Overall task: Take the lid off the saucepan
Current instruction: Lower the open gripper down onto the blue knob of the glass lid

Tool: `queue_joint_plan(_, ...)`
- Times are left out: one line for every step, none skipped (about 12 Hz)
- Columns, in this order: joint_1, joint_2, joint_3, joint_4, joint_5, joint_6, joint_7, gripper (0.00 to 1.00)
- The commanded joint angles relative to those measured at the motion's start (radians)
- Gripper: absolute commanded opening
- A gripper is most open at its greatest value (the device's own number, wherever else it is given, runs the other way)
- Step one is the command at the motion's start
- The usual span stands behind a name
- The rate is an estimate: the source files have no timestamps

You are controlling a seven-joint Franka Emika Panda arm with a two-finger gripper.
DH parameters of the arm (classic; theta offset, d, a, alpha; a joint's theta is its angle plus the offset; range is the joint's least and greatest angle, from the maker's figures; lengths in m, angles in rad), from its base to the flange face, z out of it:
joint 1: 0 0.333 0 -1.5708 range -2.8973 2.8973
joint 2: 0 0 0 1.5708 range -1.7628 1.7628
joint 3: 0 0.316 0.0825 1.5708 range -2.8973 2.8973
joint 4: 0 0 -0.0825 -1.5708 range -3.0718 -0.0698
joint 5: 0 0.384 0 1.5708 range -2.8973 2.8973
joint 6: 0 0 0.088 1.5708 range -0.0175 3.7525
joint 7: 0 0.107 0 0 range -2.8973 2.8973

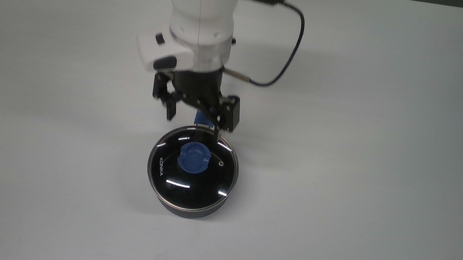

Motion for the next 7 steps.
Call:
queue_joint_plan(0.013,0.053,0.006,0.031,-0.097,0.046,-0.008,1.0)
queue_joint_plan(0.013,0.058,0.01,0.033,-0.104,0.048,-0.024,1.0)
queue_joint_plan(0.013,0.064,0.01,0.036,-0.106,0.059,-0.034,1.0)
queue_joint_plan(0.014,0.077,0.012,0.039,-0.107,0.097,-0.033,1.0)
queue_joint_plan(0.023,0.085,0.012,0.039,-0.109,0.129,-0.033,1.0)
queue_joint_plan(0.024,0.097,0.012,0.039,-0.122,0.149,-0.034,1.0)
queue_joint_plan(0.025,0.101,0.012,0.039,-0.154,0.17,-0.051,1.0)
